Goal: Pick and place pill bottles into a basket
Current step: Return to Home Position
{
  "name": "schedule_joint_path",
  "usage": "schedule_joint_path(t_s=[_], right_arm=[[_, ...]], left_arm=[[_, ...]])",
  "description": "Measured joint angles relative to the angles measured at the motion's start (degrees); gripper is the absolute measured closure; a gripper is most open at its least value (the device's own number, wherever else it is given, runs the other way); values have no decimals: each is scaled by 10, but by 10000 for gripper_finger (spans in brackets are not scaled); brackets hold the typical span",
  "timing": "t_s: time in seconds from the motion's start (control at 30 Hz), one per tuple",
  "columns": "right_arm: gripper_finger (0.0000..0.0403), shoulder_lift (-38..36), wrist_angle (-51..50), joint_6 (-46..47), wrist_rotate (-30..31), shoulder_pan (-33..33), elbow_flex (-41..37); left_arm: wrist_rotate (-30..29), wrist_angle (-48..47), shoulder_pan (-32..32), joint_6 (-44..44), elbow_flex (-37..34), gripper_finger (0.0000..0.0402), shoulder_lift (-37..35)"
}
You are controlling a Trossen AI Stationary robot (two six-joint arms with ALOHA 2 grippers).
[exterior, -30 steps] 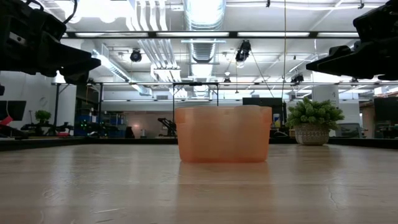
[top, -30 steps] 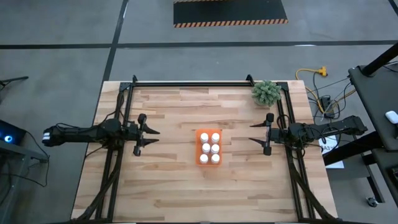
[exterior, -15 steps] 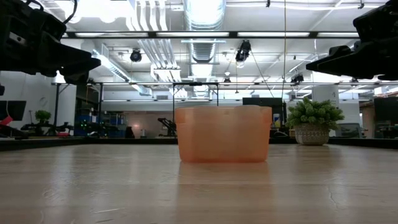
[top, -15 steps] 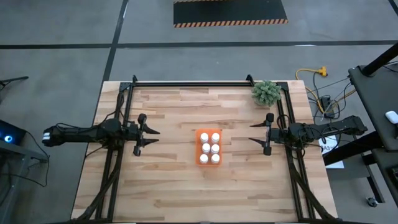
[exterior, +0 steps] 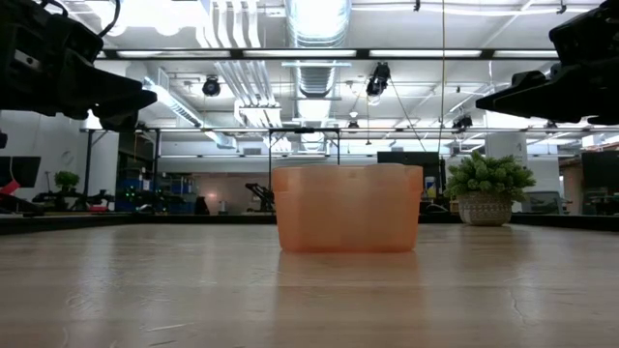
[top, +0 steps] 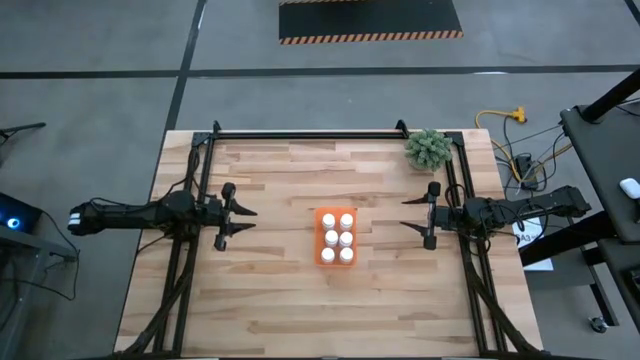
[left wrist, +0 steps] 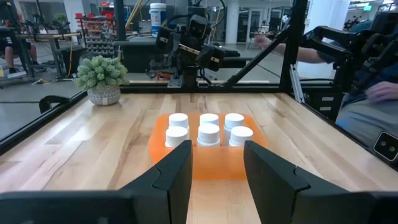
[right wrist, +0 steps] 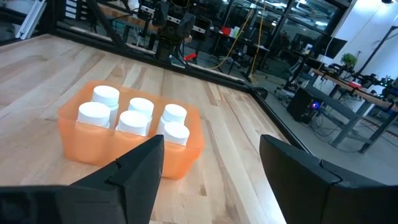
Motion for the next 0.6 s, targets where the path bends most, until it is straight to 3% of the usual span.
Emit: schedule_joint_path(t_s=[0.6], right_arm=[[147, 0, 0, 0, 0, 0, 0]], left_arm=[[0, 0, 0, 0, 0, 274, 0]])
